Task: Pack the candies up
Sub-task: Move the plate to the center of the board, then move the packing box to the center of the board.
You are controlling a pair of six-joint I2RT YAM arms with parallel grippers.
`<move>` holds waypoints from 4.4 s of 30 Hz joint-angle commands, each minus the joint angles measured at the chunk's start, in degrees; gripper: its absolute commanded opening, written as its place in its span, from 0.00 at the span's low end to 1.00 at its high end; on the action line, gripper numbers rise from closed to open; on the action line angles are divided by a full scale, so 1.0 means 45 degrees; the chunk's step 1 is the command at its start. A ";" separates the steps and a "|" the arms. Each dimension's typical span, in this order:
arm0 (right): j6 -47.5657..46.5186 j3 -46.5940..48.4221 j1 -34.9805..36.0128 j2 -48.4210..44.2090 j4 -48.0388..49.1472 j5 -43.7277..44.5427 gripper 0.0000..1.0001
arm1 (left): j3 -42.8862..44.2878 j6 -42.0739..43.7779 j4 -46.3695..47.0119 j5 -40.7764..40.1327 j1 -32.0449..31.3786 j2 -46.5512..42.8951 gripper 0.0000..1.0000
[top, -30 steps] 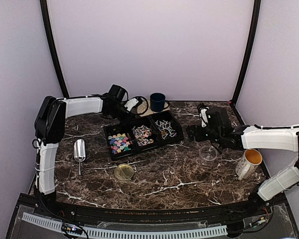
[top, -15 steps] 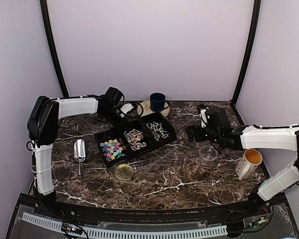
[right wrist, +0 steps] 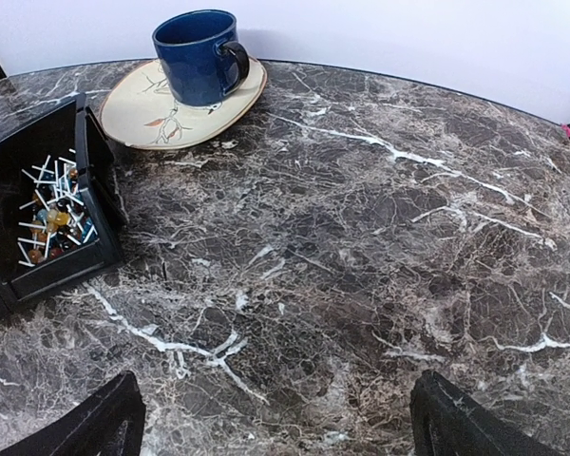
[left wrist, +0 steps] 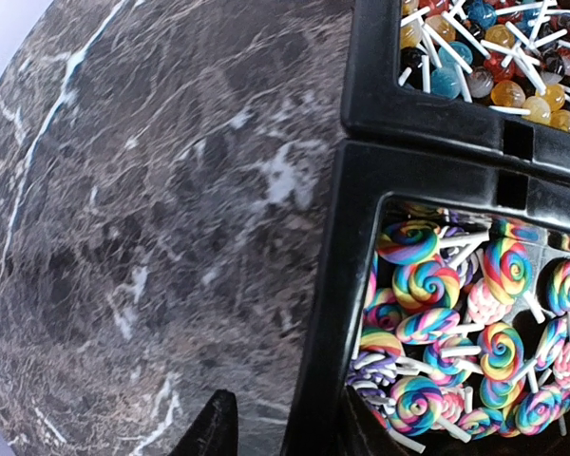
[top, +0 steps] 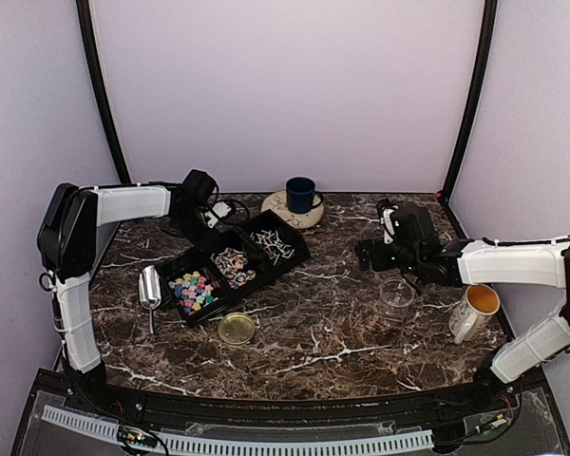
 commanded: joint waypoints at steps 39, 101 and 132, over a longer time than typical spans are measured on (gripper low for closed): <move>0.5757 -0.1497 -0.1388 -0.0634 -0.3065 -0.3456 0.98 | -0.2282 -0.6780 0.0228 -0.2049 -0.0013 -0.5855 0.97; 0.1977 0.4700 0.1277 0.4840 -0.6358 -0.2045 0.98 | -0.7508 -1.2741 -0.1790 -0.5610 0.0555 -1.1210 0.98; 0.0919 0.6860 0.1285 0.4168 -0.7019 -0.1316 0.98 | -1.2177 -1.4568 0.2417 -0.3244 0.2955 -1.1279 0.64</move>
